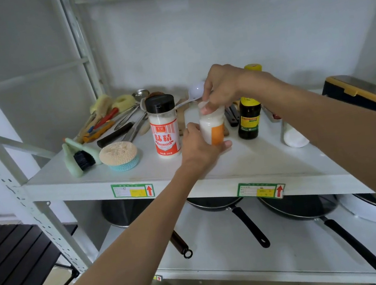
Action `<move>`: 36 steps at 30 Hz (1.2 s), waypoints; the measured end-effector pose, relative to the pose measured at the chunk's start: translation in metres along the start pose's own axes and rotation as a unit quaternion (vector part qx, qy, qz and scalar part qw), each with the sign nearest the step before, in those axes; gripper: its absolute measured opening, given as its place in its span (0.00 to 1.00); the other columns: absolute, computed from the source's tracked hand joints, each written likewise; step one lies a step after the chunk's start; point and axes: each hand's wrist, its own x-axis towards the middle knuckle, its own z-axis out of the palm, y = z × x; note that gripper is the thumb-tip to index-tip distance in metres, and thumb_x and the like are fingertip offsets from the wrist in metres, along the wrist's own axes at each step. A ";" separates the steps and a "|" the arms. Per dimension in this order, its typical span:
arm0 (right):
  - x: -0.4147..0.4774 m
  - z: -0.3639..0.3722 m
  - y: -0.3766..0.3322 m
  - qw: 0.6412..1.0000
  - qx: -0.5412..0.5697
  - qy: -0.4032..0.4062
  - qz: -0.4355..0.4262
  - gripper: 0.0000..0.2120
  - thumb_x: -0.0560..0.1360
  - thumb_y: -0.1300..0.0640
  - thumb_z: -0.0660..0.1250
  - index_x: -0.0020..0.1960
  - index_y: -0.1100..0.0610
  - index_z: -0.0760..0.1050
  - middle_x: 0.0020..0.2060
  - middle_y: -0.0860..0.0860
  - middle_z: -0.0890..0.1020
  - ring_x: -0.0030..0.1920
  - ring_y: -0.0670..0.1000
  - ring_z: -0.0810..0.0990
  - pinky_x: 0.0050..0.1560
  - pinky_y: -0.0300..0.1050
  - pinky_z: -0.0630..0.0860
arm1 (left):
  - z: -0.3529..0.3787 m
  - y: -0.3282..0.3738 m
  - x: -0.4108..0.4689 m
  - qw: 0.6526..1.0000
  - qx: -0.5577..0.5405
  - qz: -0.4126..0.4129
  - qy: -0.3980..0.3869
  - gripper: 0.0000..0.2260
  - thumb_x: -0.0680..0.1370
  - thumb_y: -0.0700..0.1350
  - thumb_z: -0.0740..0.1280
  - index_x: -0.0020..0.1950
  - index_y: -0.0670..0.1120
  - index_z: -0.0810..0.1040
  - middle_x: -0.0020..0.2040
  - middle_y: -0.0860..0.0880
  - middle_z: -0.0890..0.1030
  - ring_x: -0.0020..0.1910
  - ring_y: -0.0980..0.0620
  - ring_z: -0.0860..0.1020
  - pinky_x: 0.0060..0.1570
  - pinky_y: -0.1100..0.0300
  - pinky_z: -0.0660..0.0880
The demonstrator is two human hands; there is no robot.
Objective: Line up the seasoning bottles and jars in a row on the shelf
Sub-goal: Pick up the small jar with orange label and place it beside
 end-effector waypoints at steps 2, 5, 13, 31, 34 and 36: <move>0.000 0.002 0.001 1.000 0.014 0.018 0.007 0.20 0.65 0.47 0.78 0.49 0.59 0.82 0.47 0.56 0.82 0.39 0.55 0.84 0.30 0.38 0.74 | -0.001 -0.001 0.003 1.000 0.008 -0.009 -0.001 0.33 0.60 0.54 0.80 0.57 0.47 0.67 0.55 0.48 0.75 0.53 0.48 0.76 0.54 0.48 0.76; 0.001 0.007 0.000 0.998 0.013 0.053 0.012 0.19 0.63 0.44 0.79 0.38 0.57 0.77 0.43 0.57 0.80 0.34 0.54 0.84 0.32 0.40 0.75 | -0.002 -0.001 0.006 1.000 0.014 -0.014 -0.002 0.31 0.62 0.52 0.80 0.58 0.47 0.68 0.53 0.48 0.78 0.52 0.48 0.77 0.50 0.54 0.76; -0.002 0.015 -0.005 0.994 -0.006 0.106 0.013 0.26 0.64 0.42 0.78 0.47 0.58 0.69 0.48 0.55 0.70 0.37 0.57 0.80 0.26 0.41 0.73 | -0.003 -0.007 0.006 1.000 0.008 -0.003 -0.017 0.26 0.68 0.45 0.76 0.55 0.54 0.62 0.42 0.60 0.70 0.44 0.54 0.72 0.37 0.64 0.67; -0.011 0.023 -0.007 0.992 -0.099 0.077 -0.022 0.23 0.72 0.55 0.70 0.63 0.61 0.67 0.59 0.60 0.70 0.46 0.56 0.71 0.33 0.44 0.66 | -0.009 -0.003 0.009 0.997 0.053 -0.016 -0.054 0.33 0.62 0.53 0.79 0.62 0.47 0.71 0.55 0.48 0.79 0.52 0.49 0.77 0.53 0.54 0.75; -0.012 0.025 -0.006 0.993 -0.082 0.087 -0.024 0.25 0.71 0.55 0.72 0.63 0.61 0.68 0.59 0.60 0.71 0.45 0.56 0.72 0.36 0.45 0.68 | -0.006 -0.005 0.009 0.997 0.063 -0.018 -0.039 0.33 0.62 0.53 0.79 0.63 0.47 0.71 0.54 0.49 0.79 0.51 0.50 0.76 0.50 0.56 0.74; -0.012 0.025 -0.006 0.993 -0.075 0.089 -0.022 0.26 0.71 0.55 0.72 0.64 0.61 0.68 0.60 0.60 0.71 0.46 0.56 0.72 0.39 0.46 0.69 | -0.004 -0.007 0.011 0.997 0.066 -0.022 -0.037 0.32 0.63 0.53 0.79 0.63 0.48 0.71 0.54 0.50 0.78 0.51 0.50 0.76 0.51 0.56 0.75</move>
